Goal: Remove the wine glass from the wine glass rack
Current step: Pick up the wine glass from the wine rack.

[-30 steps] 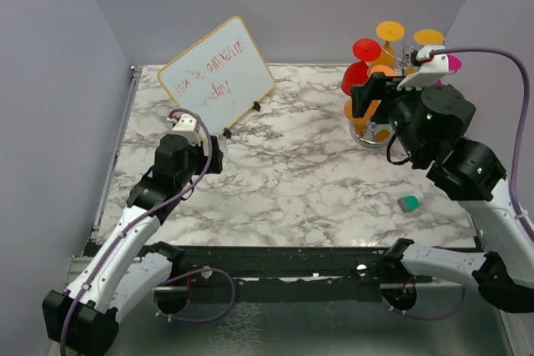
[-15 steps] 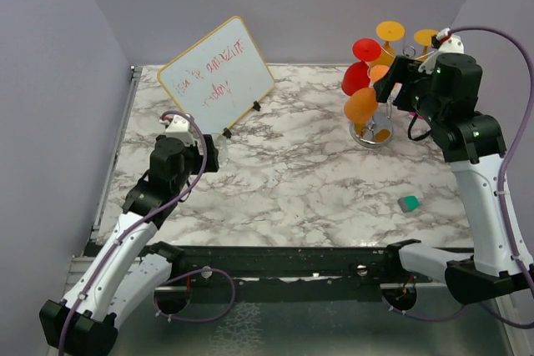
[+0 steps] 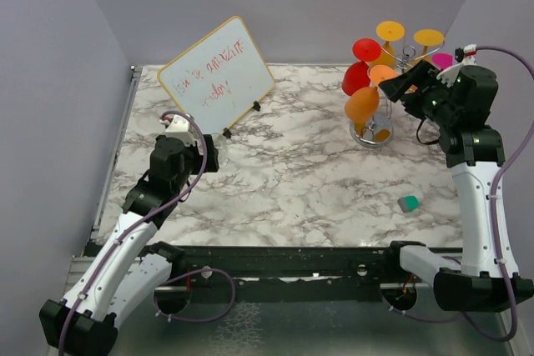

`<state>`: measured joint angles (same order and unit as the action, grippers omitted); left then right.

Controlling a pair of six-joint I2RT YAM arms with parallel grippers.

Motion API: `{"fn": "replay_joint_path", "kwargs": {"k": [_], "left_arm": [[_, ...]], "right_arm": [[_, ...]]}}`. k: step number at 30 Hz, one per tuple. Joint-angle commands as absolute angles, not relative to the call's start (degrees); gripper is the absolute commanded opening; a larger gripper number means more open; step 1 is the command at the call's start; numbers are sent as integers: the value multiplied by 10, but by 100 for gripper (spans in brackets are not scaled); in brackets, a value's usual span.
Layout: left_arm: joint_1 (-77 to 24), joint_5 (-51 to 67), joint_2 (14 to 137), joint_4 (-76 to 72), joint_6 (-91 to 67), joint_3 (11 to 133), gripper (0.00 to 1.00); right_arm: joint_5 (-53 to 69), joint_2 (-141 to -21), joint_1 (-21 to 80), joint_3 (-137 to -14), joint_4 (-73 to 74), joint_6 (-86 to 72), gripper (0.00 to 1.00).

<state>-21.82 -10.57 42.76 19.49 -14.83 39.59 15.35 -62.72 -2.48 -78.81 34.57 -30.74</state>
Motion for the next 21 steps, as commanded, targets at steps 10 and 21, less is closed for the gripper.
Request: {"fn": "replay_joint_path", "kwargs": {"k": [10,21], "left_arm": [[-219,-96,457,202,-149,400,91],[-219,-90,468,199,-145,401,91]], "right_arm": [[123,-612,-51,-735,261,-399,69],[151,-627,-54,-695,180,-453,56]]}}
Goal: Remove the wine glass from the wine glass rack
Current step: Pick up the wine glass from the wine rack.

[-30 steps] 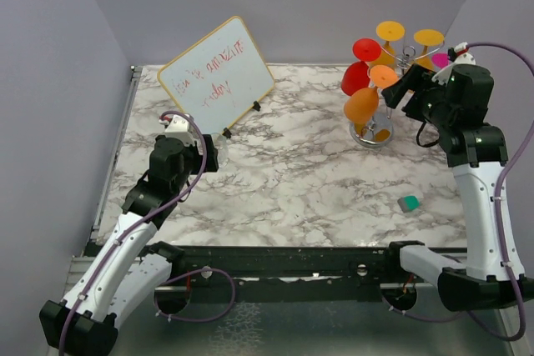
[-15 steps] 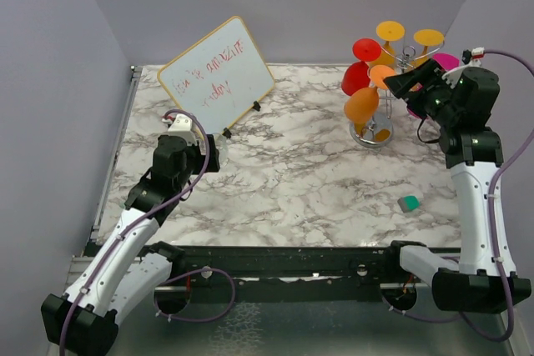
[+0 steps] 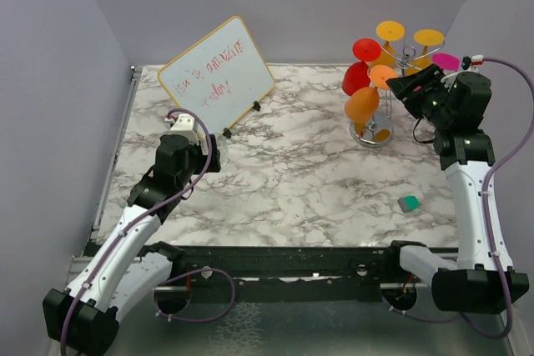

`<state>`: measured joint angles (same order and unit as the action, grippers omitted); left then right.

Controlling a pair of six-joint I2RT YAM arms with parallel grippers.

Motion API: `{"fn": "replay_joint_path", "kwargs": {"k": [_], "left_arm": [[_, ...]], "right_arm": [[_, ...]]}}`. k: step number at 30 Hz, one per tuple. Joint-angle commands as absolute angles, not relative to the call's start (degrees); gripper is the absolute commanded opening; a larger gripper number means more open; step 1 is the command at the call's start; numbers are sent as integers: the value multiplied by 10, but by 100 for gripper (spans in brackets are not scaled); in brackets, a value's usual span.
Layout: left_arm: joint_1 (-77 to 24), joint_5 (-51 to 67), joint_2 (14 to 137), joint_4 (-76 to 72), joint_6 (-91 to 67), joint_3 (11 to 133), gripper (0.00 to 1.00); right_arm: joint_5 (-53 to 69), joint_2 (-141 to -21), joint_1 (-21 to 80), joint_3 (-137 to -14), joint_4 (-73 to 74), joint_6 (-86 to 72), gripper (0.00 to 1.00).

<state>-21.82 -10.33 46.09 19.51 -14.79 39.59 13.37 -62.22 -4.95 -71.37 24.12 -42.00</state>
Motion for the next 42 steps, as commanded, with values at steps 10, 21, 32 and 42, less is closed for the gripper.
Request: {"fn": "replay_joint_path", "kwargs": {"k": [10,21,32,42], "left_arm": [[-219,-99,464,200,-145,399,91],[-219,-91,467,199,-145,400,91],[-219,-84,471,200,-144,401,91],[-218,-82,471,200,-144,401,91]], "right_arm": [[178,-636,-60,-650,94,-513,48],[167,-617,-61,-642,99,-517,40],[164,-596,-61,-622,90,-544,32],[169,-599,-61,-621,72,-576,24]]}}
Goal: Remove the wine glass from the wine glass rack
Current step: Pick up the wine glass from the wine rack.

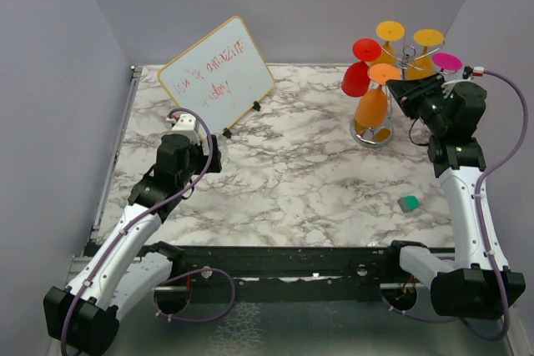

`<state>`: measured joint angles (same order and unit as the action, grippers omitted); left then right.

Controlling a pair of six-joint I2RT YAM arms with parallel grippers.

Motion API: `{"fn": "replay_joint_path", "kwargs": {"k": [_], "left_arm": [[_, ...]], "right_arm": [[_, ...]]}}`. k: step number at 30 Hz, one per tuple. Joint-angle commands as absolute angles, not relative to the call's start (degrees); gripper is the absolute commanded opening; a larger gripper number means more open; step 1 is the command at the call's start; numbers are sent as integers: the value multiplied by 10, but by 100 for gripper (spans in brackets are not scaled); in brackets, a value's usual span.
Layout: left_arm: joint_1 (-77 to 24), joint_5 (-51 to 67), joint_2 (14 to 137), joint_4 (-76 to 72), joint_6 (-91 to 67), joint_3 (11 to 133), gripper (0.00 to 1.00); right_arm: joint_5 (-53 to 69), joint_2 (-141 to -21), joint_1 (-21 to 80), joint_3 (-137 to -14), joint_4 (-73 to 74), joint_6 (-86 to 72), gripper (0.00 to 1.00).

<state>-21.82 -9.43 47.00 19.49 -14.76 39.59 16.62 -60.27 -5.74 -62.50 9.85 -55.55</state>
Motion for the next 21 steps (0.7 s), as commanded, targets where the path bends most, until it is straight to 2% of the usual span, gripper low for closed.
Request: {"fn": "replay_joint_path", "kwargs": {"k": [1,4,11,13,21], "left_arm": [[-219,-82,472,200,-144,401,91],[-219,-79,473,200,-144,401,91],[-218,-76,475,200,-144,402,91],[-219,-75,475,199,-144,402,91],[-219,-73,476,200,-145,402,91]], "right_arm": [[170,-598,-62,-619,68,-579,23],[164,-595,-62,-614,61,-587,19],[163,-595,-62,-615,57,-596,18],[163,-595,-61,-617,56,-597,12],[165,-591,-61,-616,50,-612,5]]}}
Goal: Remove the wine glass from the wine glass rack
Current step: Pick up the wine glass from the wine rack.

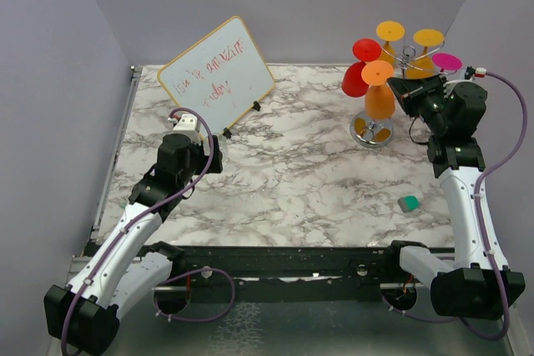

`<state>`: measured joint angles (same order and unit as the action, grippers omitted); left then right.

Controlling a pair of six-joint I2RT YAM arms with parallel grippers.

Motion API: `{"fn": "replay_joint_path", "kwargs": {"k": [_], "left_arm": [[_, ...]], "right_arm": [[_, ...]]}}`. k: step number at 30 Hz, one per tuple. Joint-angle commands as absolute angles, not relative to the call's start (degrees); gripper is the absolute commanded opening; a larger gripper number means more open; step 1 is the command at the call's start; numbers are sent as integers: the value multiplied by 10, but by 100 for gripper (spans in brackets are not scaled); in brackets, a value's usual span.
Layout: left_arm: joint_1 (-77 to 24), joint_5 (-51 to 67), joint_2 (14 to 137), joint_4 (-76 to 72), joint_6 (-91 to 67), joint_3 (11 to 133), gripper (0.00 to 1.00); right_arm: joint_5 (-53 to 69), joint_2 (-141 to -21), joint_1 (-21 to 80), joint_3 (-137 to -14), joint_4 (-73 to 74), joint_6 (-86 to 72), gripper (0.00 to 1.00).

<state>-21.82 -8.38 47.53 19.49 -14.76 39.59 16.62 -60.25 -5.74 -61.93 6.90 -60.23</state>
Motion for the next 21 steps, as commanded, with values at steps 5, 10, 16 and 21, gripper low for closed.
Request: {"fn": "replay_joint_path", "kwargs": {"k": [5,10,16,21], "left_arm": [[-219,-73,477,200,-145,402,91],[-219,-73,477,200,-145,402,91],[-219,-73,479,199,-144,403,91],[-218,-73,480,200,-144,403,91]], "right_arm": [[167,-591,-62,-615,47,-617,1],[173,-593,-62,-615,47,-618,0],[184,-601,-62,-629,74,-605,4],[192,-603,-61,-630,89,-585,14]]}}
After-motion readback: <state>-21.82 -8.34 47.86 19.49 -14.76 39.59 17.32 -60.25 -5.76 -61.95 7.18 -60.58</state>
